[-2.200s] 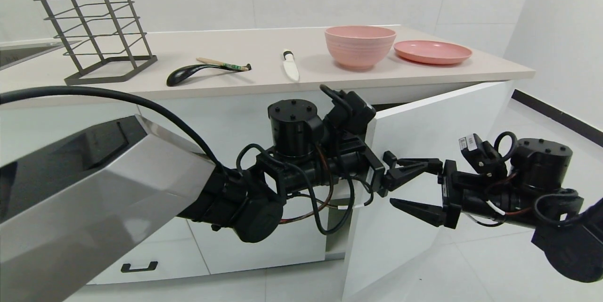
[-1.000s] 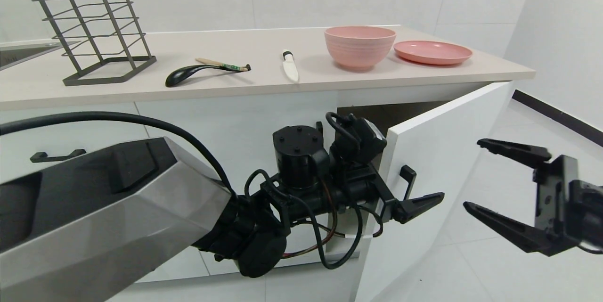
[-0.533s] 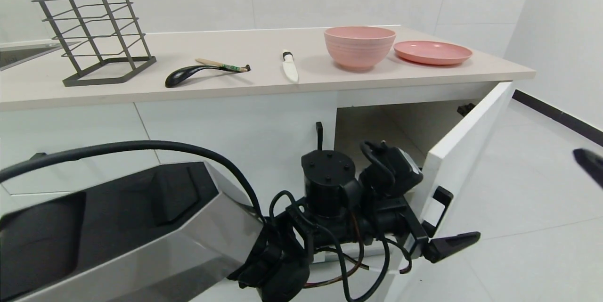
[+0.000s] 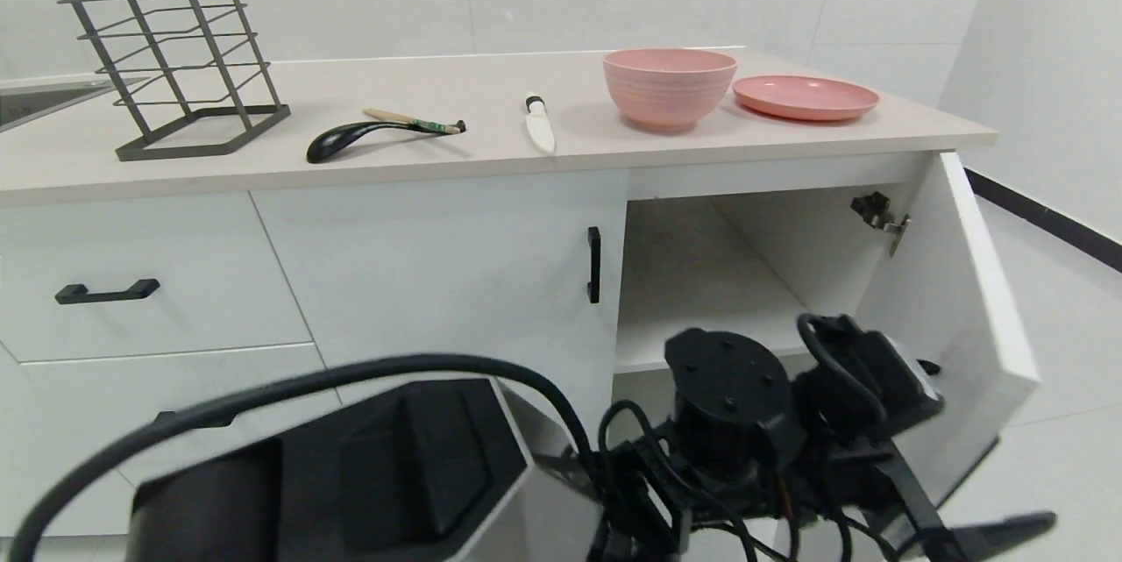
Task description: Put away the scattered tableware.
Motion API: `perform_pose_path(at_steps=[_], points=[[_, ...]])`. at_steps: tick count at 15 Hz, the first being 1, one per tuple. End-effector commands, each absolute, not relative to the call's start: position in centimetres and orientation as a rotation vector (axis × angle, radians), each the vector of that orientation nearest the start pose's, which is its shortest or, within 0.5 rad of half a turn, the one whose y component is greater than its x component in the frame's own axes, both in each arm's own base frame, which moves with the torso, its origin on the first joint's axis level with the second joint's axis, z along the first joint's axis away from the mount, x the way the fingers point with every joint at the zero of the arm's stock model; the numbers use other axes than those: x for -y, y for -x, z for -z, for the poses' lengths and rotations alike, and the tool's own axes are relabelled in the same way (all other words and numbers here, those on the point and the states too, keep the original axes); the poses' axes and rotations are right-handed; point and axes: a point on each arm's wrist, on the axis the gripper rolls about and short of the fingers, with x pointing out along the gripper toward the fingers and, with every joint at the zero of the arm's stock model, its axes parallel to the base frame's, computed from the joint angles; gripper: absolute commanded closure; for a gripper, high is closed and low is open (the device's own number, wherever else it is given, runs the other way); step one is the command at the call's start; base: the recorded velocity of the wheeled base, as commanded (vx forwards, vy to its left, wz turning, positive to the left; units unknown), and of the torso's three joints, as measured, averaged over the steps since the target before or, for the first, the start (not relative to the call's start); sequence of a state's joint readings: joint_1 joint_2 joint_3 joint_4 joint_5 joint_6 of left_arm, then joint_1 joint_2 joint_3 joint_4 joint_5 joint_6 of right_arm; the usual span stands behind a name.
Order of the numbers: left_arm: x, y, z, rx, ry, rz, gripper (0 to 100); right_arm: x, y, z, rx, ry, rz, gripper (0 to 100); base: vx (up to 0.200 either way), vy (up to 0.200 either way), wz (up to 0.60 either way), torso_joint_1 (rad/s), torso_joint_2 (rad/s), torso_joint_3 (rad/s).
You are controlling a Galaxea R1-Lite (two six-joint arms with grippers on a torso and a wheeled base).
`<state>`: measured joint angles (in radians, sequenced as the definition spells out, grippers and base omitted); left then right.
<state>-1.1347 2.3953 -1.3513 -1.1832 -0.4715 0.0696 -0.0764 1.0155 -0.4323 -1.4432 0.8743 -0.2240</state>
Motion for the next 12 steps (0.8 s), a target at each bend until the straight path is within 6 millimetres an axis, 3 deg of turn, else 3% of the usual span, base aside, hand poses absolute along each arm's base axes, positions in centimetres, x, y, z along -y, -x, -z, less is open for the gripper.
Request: perform_pose_path(at_steps=[1,2,3,4,5,6,8,9,11,12], points=[[45.5,-16.4,-8.7,0.182,0.014,1.67,0,-1.0,-7.9,-30.5,0.932,0.641,-0.636,0,0.0,0.0,0.0,0.0,0.0,0.0],[47.0,-14.1,-7.9,0.17,0.041,1.725,0,-1.0,-6.9,-31.1,0.968,0.67,-0.613,0,0.0,0.0,0.0,0.0,0.0,0.0],[47.5,-13.4,-7.6,0.178,0.056,1.739,0,-1.0,-6.5,-31.2,0.979,0.68,-0.608,0,0.0,0.0,0.0,0.0,0.0,0.0],[47.4,-13.6,-7.7,0.181,0.084,1.73,0,-1.1,-5.9,-31.2,0.992,0.688,-0.605,0,0.0,0.0,0.0,0.0,0.0,0.0],[46.8,-15.2,-8.2,0.182,0.108,1.685,0,-1.1,-5.6,-31.2,0.996,0.691,-0.605,0,0.0,0.0,0.0,0.0,0.0,0.0],[44.4,-19.6,-10.0,0.209,0.135,1.559,0,-1.2,-5.0,-31.0,1.001,0.694,-0.604,0,0.0,0.0,0.0,0.0,0.0,0.0],[39.3,-23.8,-12.3,0.221,0.122,1.427,0,-1.2,-4.9,-29.7,0.969,0.678,-0.618,0,0.0,0.0,0.0,0.0,0.0,0.0],[33.1,-25.7,-14.8,0.217,0.104,1.321,0,-1.3,-5.0,-27.6,0.906,0.646,-0.65,0,0.0,0.0,0.0,0.0,0.0,0.0],[24.4,-25.2,-18.1,0.216,0.081,1.199,0,-1.3,-5.0,-25.5,0.842,0.62,-0.676,0,0.0,0.0,0.0,0.0,0.0,0.0],[19.2,-23.4,-20.0,0.235,0.067,1.143,0,-1.3,-4.8,-24.7,0.823,0.611,-0.681,0,0.0,0.0,0.0,0.0,0.0,0.0]])
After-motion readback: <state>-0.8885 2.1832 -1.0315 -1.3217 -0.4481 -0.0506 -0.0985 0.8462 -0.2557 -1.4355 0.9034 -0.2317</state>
